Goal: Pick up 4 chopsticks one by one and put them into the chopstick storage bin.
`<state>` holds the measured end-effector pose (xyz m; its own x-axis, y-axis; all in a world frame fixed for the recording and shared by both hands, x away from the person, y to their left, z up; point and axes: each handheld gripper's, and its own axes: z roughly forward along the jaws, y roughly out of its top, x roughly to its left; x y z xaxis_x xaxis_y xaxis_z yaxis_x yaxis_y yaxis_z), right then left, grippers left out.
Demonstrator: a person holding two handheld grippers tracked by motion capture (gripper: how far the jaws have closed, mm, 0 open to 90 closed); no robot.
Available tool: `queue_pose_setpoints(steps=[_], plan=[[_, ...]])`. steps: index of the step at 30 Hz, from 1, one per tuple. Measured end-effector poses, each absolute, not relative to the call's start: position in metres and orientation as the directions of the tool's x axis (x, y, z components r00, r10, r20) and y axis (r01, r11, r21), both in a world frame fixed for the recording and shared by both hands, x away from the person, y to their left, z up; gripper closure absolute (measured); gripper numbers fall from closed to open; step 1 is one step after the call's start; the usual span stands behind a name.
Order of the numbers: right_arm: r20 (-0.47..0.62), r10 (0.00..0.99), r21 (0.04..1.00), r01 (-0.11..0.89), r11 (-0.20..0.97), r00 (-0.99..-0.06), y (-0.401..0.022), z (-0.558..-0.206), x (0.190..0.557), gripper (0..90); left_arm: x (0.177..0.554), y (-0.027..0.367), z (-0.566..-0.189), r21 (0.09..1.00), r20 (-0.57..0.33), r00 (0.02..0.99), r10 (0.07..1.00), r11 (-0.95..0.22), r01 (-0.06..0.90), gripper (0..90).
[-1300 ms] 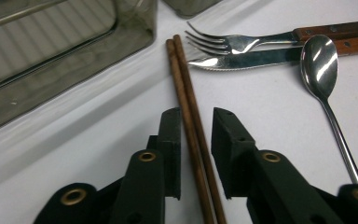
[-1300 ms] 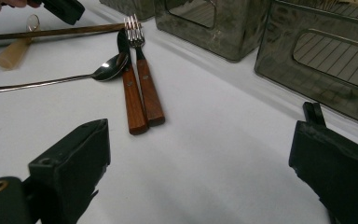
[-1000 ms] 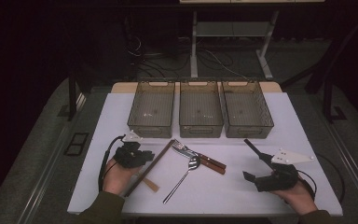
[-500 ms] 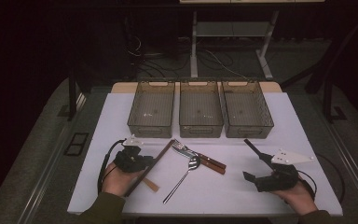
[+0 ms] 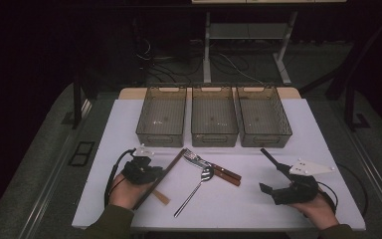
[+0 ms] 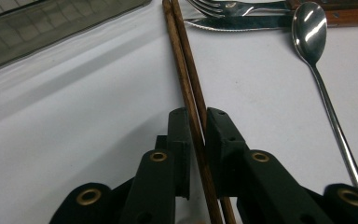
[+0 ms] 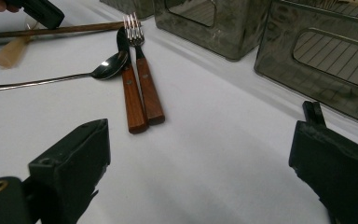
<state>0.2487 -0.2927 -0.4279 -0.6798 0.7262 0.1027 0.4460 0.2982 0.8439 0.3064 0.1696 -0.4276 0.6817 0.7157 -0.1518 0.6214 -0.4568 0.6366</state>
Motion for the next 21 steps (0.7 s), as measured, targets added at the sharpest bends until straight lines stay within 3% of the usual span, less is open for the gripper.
queue_pose_setpoints(steps=[21], plan=[[0.1,0.726,0.843,0.445,0.302,-0.681,-0.2924,-0.4281,0.2489,5.4,0.3091,0.1638,-0.4308,0.616,-0.113,0.683,0.722,-0.489,0.618,76.1]])
